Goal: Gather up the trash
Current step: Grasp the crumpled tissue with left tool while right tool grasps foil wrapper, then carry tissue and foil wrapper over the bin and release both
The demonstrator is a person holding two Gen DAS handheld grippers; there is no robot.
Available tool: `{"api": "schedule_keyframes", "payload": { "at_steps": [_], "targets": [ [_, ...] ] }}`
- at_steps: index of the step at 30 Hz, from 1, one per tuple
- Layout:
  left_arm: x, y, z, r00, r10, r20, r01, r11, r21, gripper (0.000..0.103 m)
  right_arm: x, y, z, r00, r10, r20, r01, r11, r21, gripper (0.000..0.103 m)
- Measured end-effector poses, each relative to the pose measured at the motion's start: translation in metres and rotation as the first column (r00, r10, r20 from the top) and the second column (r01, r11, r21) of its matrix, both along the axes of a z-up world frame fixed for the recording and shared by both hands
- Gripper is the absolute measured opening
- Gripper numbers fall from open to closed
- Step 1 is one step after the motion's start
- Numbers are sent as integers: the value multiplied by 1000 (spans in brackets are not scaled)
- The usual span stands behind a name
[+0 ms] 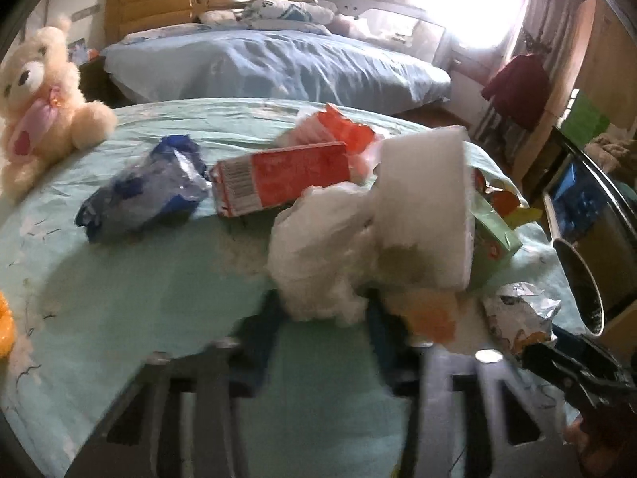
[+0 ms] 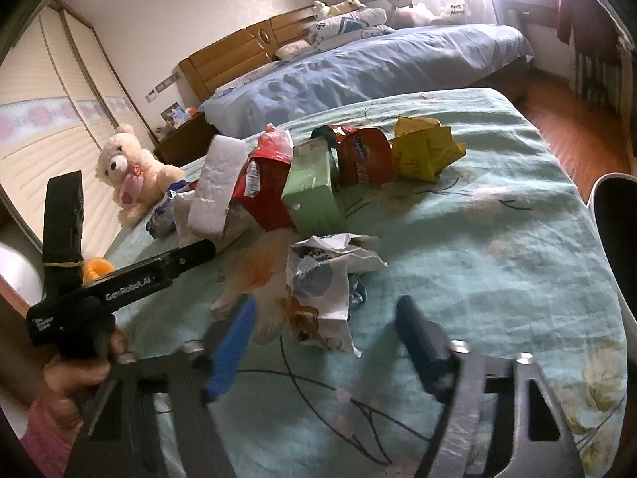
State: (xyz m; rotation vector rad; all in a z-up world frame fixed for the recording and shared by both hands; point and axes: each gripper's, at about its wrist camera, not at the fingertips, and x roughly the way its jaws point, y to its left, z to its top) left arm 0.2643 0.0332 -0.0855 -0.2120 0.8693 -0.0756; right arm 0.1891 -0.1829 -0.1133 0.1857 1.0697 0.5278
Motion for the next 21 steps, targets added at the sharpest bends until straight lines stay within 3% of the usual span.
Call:
{"api": "schedule_keyframes", "payload": {
  "at_steps": [5, 10, 21],
  "targets": [
    [-7, 0, 4, 999, 3, 34, -3, 1000, 17, 18, -5, -1, 1, 1000, 17, 2, -17, 1000, 14, 24],
    [-31, -4, 6, 999, -9, 41, 9, 1000, 0, 16, -14, -12, 6, 1000, 19, 10, -20, 999, 26, 24],
    [-67, -40, 17, 990, -135, 29, 136, 990, -44, 16, -24, -50, 22, 998, -44, 39, 43, 998, 37, 24]
  ]
}}
